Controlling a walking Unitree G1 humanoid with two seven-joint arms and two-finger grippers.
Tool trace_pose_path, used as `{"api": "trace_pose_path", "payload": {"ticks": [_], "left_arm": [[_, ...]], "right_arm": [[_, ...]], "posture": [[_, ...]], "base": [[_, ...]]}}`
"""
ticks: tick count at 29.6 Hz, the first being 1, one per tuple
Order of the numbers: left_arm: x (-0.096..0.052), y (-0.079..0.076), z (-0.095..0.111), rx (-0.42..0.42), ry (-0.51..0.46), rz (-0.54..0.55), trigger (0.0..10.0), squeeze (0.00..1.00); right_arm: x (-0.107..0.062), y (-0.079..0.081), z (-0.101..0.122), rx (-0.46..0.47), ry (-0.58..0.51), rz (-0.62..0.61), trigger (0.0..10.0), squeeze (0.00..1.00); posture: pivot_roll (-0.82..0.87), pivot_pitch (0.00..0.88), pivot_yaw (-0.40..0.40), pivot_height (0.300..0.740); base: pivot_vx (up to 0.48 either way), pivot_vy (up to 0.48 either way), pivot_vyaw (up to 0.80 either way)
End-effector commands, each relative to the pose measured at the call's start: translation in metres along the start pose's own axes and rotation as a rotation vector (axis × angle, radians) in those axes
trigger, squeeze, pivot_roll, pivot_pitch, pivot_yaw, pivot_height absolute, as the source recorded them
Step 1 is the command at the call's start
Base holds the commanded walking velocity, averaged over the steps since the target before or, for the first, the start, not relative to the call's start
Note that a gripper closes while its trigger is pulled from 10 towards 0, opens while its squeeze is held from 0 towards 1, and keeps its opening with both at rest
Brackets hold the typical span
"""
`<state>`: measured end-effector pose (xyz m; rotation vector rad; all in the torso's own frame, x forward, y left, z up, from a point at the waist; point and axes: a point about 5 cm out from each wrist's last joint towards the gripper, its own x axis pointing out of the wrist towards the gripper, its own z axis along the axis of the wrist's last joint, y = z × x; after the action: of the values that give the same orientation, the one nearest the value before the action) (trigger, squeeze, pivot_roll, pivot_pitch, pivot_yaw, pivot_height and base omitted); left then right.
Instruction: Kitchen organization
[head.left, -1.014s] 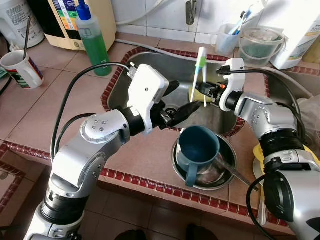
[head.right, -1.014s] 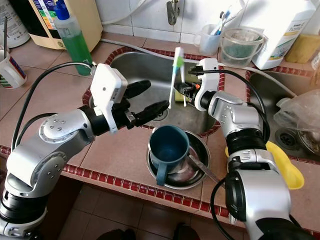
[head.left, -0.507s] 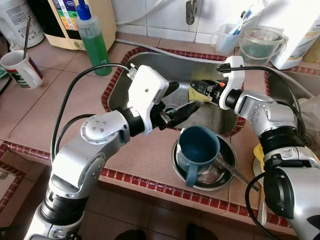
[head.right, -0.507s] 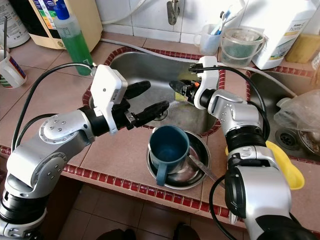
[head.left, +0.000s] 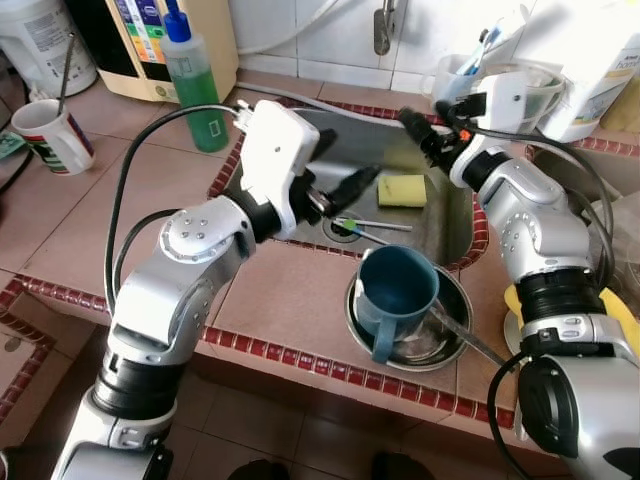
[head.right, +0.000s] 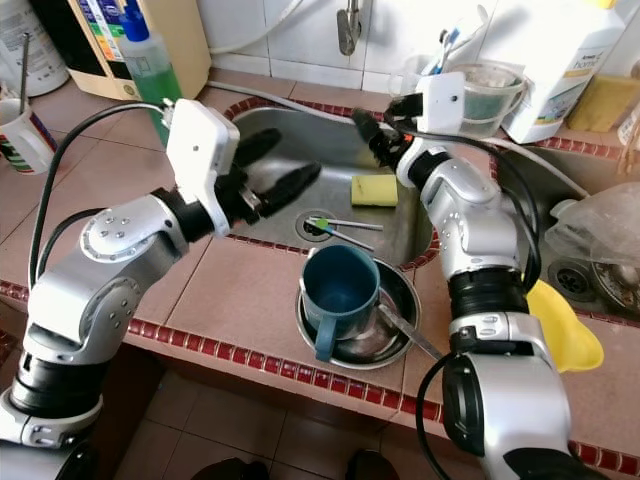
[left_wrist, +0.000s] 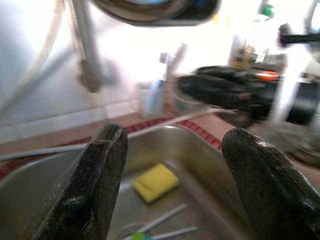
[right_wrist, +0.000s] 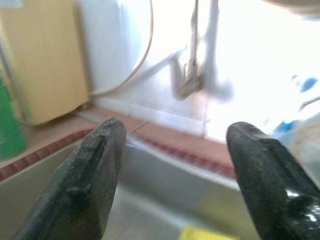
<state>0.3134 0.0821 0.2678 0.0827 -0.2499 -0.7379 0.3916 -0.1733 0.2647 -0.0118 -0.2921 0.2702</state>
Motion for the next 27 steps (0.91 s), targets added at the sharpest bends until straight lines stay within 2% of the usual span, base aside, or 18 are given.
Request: {"api": "trace_pose_path", "payload": {"ticks": [1, 2, 3, 4, 7, 8, 9, 10, 11, 12, 15, 18, 20, 24, 27], "left_arm": [[0.002, 0.006, 0.006, 0.022, -0.032, 0.043, 10.0, 0.0], [0.002, 0.01, 0.006, 0.013, -0.044, 0.076, 10.0, 0.0], [0.001, 0.019, 0.005, -0.039, -0.071, 0.151, 10.0, 0.0], [0.0, 0.022, 0.005, -0.057, -0.075, 0.175, 10.0, 0.0], [-0.001, 0.028, 0.001, -0.056, -0.069, 0.219, 10.0, 0.0], [-0.002, 0.03, -0.003, -0.04, -0.059, 0.236, 10.0, 0.0], [-0.002, 0.03, -0.003, -0.04, -0.059, 0.236, 10.0, 0.0], [-0.003, 0.034, -0.008, -0.04, -0.039, 0.265, 10.0, 0.0], [-0.005, 0.038, -0.013, -0.043, -0.029, 0.307, 10.0, 0.0], [-0.005, 0.038, -0.013, -0.043, -0.029, 0.307, 10.0, 0.0], [-0.009, 0.044, -0.025, -0.069, -0.006, 0.393, 10.0, 0.0], [-0.01, 0.043, -0.03, -0.077, -0.007, 0.416, 10.0, 0.0], [-0.011, 0.039, -0.035, -0.103, -0.007, 0.426, 10.0, 0.0], [-0.014, 0.03, -0.043, -0.077, -0.004, 0.426, 10.0, 0.0], [-0.016, 0.025, -0.047, -0.09, -0.004, 0.421, 10.0, 0.0]], "right_arm": [[-0.003, -0.002, 0.01, -0.037, -0.071, -0.048, 10.0, 1.0], [-0.008, -0.003, 0.012, -0.052, -0.105, -0.075, 10.0, 1.0], [-0.017, -0.005, 0.015, -0.061, -0.161, -0.145, 10.0, 1.0], [-0.02, -0.005, 0.016, -0.07, -0.179, -0.165, 10.0, 1.0], [-0.028, -0.005, 0.02, -0.101, -0.219, -0.206, 10.0, 1.0], [-0.033, -0.004, 0.021, -0.119, -0.241, -0.231, 10.0, 0.88], [-0.033, -0.004, 0.021, -0.119, -0.241, -0.231, 10.0, 0.88], [-0.038, -0.003, 0.022, -0.127, -0.26, -0.25, 10.0, 0.16], [-0.044, -0.001, 0.021, -0.142, -0.275, -0.271, 10.0, 0.0], [-0.044, -0.001, 0.021, -0.142, -0.275, -0.271, 10.0, 0.0], [-0.058, 0.01, 0.011, -0.18, -0.276, -0.295, 10.0, 0.0], [-0.067, 0.016, 0.007, -0.183, -0.277, -0.309, 10.0, 0.0], [-0.074, 0.021, 0.002, -0.207, -0.264, -0.317, 10.0, 0.0], [-0.085, 0.029, -0.007, -0.208, -0.237, -0.326, 10.0, 0.0], [-0.09, 0.033, -0.011, -0.208, -0.223, -0.326, 10.0, 0.0]], "posture": [[-0.08, 0.028, 0.026, 0.74], [-0.08, 0.024, 0.029, 0.74], [-0.08, 0.017, 0.034, 0.74], [-0.09, 0.016, 0.036, 0.74], [-0.09, 0.014, 0.041, 0.74], [-0.09, 0.014, 0.046, 0.74], [-0.09, 0.014, 0.046, 0.74], [-0.09, 0.014, 0.047, 0.74], [-0.1, 0.015, 0.051, 0.74], [-0.1, 0.015, 0.051, 0.74], [-0.11, 0.007, 0.058, 0.74], [-0.12, 0.0, 0.064, 0.74], [-0.12, 0.0, 0.068, 0.74], [-0.13, 0.0, 0.071, 0.74], [-0.13, 0.0, 0.07, 0.74]], "base": [[0.0, 0.0, 0.0], [0.0, 0.0, 0.0], [0.0, 0.0, 0.0], [0.0, 0.0, 0.0], [0.0, 0.0, 0.0], [0.0, 0.0, 0.0], [0.0, 0.0, 0.0], [0.0, 0.0, 0.0], [0.0, 0.0, 0.0], [0.0, 0.0, 0.0], [0.0, 0.0, 0.0], [0.0, 0.0, 0.0], [0.0, 0.0, 0.0], [0.0, 0.0, 0.0], [0.0, 0.0, 0.0]]}}
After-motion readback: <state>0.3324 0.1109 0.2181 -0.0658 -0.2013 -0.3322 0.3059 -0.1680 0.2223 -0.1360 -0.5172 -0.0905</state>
